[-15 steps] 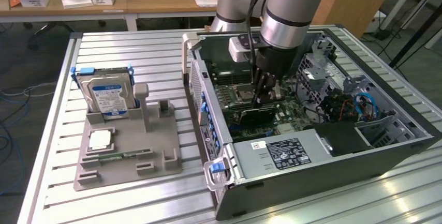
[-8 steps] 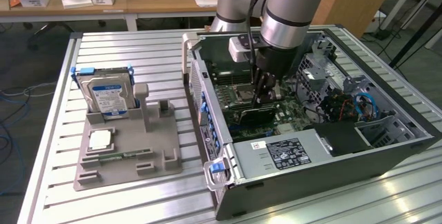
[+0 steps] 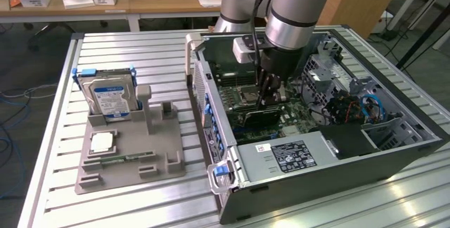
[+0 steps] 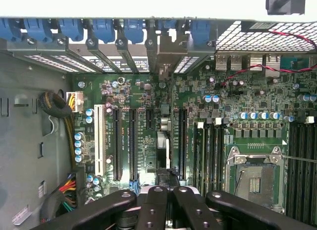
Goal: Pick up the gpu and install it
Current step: 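Press down on the gpu until it lock into place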
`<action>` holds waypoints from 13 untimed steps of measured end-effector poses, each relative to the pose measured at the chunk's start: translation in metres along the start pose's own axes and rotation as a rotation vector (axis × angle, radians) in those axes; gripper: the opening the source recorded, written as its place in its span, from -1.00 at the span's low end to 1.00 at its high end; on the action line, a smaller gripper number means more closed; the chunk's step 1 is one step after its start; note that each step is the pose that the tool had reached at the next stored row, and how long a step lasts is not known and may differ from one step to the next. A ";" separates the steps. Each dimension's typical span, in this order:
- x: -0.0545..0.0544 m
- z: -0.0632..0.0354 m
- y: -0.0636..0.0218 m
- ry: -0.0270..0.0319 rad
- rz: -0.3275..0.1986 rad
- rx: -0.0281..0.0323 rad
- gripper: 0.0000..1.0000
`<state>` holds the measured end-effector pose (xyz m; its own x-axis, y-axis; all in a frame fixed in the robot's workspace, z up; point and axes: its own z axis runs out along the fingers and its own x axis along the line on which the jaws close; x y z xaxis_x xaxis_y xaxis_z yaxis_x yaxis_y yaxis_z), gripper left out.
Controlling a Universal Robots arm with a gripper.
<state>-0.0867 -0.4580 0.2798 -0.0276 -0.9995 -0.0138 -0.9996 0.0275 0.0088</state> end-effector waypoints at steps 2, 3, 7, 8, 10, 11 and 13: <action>0.000 -0.0005 0.0014 0.0002 0.000 -0.0002 -0.79; 0.000 -0.0009 0.0026 0.0001 0.000 -0.0001 -0.79; 0.000 -0.0053 0.0068 -0.0004 0.000 -0.0001 -0.79; 0.000 -0.0064 0.0082 -0.0005 0.000 -0.0001 -0.79; 0.000 -0.0078 0.0114 -0.0008 0.000 0.0000 -0.79; 0.000 -0.0081 0.0132 -0.0007 0.000 0.0000 -0.79; 0.000 -0.0082 0.0164 -0.0007 0.000 0.0000 -0.79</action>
<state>-0.1030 -0.4580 0.2882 -0.0276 -0.9995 -0.0144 -0.9996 0.0275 0.0088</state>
